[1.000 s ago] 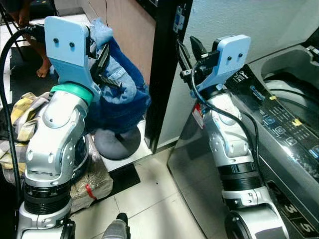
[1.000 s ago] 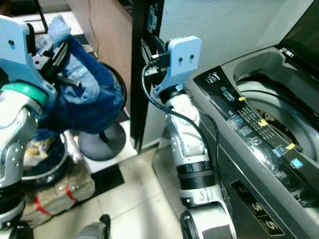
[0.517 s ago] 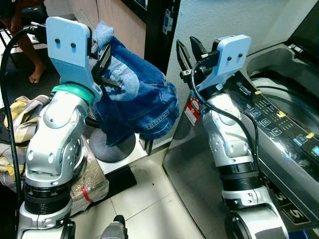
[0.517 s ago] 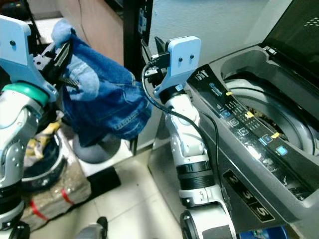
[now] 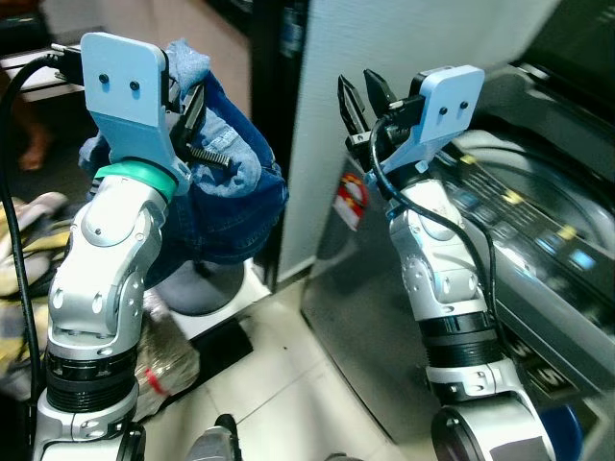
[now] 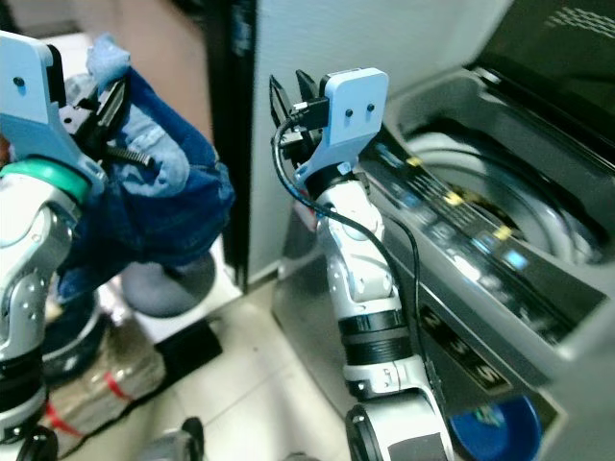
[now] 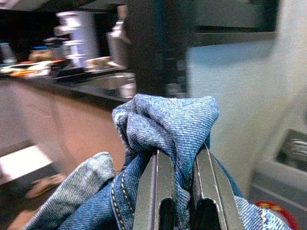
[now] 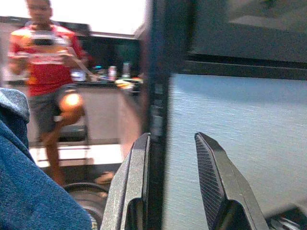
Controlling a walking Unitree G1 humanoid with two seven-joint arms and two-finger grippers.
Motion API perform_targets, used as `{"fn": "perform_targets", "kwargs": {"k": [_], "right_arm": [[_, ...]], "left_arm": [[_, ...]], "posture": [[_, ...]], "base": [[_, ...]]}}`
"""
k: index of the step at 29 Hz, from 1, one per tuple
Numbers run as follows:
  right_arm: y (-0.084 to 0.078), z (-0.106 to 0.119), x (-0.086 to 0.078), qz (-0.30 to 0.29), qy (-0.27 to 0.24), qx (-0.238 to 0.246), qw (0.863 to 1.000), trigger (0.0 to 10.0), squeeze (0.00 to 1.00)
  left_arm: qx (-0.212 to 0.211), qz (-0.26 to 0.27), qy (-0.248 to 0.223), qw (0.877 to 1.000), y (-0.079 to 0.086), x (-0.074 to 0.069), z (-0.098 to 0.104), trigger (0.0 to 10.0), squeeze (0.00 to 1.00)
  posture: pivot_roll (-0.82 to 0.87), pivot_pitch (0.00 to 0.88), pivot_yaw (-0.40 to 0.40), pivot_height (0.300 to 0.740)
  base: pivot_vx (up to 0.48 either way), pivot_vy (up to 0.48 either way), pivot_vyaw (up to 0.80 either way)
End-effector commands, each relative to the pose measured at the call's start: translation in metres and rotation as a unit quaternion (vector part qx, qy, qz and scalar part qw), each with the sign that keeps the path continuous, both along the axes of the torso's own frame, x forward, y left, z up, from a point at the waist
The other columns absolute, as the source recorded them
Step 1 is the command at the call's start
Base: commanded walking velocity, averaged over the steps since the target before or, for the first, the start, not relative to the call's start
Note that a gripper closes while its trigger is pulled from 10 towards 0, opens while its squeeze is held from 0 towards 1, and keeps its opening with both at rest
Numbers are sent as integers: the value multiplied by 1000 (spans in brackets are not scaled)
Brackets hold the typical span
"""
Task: Clothes washing
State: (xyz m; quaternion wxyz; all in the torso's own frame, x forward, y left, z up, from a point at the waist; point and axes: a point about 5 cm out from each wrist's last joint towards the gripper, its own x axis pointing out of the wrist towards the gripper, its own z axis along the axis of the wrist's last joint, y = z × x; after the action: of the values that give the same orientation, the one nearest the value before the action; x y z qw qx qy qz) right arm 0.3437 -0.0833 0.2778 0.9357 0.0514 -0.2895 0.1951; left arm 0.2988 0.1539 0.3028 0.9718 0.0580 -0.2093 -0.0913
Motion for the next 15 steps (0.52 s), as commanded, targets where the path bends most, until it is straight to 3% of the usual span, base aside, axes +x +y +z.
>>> {"fn": "perform_targets", "kwargs": {"k": [1,15], "right_arm": [[-3,1,0,-3,1,0,1000,10000,0],[-5,4,0,0,3,17,1000,10000,0]], "left_arm": [[2,-9,-15,1000,-4,-2,4,10000,0],[3,-8,-12,1000,-4,-1,3,10000,0]], "posture": [[95,5,-21,740],[95,13,-21,740]], "base": [[0,0,-800],[0,0,-779]]}}
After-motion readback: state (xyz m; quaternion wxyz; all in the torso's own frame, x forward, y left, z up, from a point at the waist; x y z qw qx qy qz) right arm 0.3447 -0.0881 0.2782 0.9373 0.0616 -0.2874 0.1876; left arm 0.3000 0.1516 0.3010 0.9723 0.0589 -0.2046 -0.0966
